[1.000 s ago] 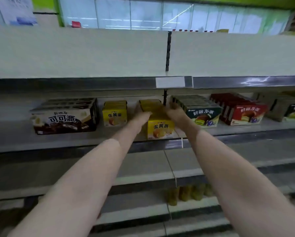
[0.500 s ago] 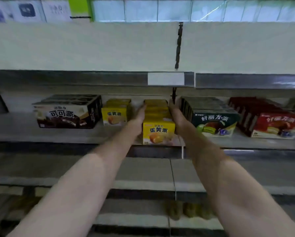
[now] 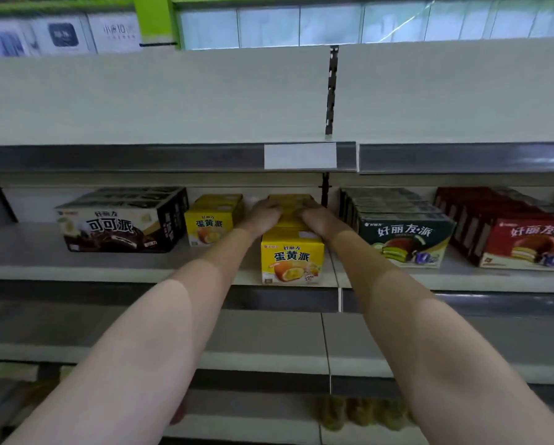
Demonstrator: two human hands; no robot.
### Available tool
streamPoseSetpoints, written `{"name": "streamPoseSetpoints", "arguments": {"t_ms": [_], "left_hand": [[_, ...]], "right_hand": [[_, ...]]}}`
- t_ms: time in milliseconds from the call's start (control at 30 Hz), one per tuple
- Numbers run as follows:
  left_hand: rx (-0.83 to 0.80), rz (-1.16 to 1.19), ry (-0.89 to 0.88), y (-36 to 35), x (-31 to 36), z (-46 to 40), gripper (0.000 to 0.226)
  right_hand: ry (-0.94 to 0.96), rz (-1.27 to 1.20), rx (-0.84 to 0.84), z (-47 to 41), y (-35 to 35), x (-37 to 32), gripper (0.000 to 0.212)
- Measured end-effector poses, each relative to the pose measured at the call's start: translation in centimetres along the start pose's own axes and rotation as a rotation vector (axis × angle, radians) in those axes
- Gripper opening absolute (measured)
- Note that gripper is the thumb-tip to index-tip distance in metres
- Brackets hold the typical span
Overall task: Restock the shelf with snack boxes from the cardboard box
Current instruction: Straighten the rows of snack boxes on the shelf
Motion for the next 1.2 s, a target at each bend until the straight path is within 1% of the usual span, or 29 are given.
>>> {"name": "streamPoseSetpoints", "arguments": {"t_ms": [67, 100, 167, 233, 300, 367, 433, 500, 533, 633, 700, 767, 933, 1000, 1033, 1100, 1133, 1200], "left_hand": [[0.002, -0.067, -0.021, 0.1, 0.4, 0.1, 0.027], [0.005, -0.097, -0.028, 0.2, 0.5, 0.1, 0.025], [0.022, -0.159, -0.051, 0.5, 0.7, -0.2, 0.023], [0.055, -0.208, -0.073, 1.0, 1.3, -0.2, 0.022], [0.079, -0.236, -0.087, 1.3, 1.8, -0.6, 0.028], [0.089, -0.257, -0.074, 1.1, 1.9, -1.0, 0.04], [0.063, -0.226, -0.033, 0.5, 1.5, -1.5, 0.045], [0.024, -0.175, -0.02, 0.0, 1.1, -2.0, 0.038], [0.022, -0.168, -0.019, 0.0, 1.0, -2.1, 0.036], [0.022, -0.184, -0.015, 0.0, 0.9, -2.6, 0.036], [0.02, -0.199, -0.028, -0.2, 1.1, -2.6, 0.035], [0.04, -0.221, -0.042, -0.1, 1.3, -2.3, 0.033], [0.12, -0.325, -0.174, 1.5, 3.3, -0.4, 0.022], [0.055, -0.348, -0.172, 2.2, 3.8, -0.1, 0.026], [0.004, -0.377, -0.176, 2.4, 4.1, 0.3, 0.029], [-0.084, -0.454, -0.185, 2.7, 4.3, 1.3, 0.035], [-0.131, -0.491, -0.18, 2.6, 4.2, 1.8, 0.037], [-0.221, -0.576, -0.152, 1.6, 3.1, 2.6, 0.041]], "right_hand": [[0.001, 0.03, -0.001, -0.3, 0.1, 0.1, 0.042], [0.005, 0.048, -0.013, -0.3, 0.1, 0.0, 0.042], [-0.009, 0.107, -0.018, -0.7, 0.3, 0.1, 0.048], [-0.016, 0.157, 0.011, -1.7, 0.8, 0.5, 0.054], [-0.003, 0.283, 0.021, -2.1, 1.3, -0.2, 0.061], [0.03, 0.37, 0.011, -1.7, 1.2, -1.4, 0.065], [0.033, 0.297, 0.016, -1.7, 1.0, -1.6, 0.053], [0.043, 0.223, 0.028, -1.8, 0.9, -1.2, 0.034], [0.057, 0.21, 0.029, -1.9, 0.9, -1.2, 0.028], [0.084, 0.212, 0.024, -2.1, 0.9, -1.2, 0.023], [0.097, 0.215, 0.015, -1.9, 1.0, -1.4, 0.023], [0.083, 0.215, 0.014, -1.1, 0.9, -1.7, 0.031], [0.073, 0.336, -0.026, -0.1, 1.4, -3.8, 0.043], [0.064, 0.413, -0.099, 0.2, 1.7, -4.4, 0.04], [0.068, 0.462, -0.15, 0.3, 1.6, -4.7, 0.037], [0.066, 0.553, -0.243, 1.2, 1.2, -5.2, 0.037], [0.053, 0.598, -0.278, 1.5, 1.1, -5.1, 0.041], [0.003, 0.673, -0.329, 2.3, 0.5, -4.3, 0.057]]}}
Point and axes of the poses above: each hand's wrist, its own z-axis away from the middle knuckle, its own y-axis out of the back of the hand, x = y × z, the point moved 10 cm from there along -z, towards the middle knuckle, and after that the axes turned 10 degrees about y, right-handed, at the moved point
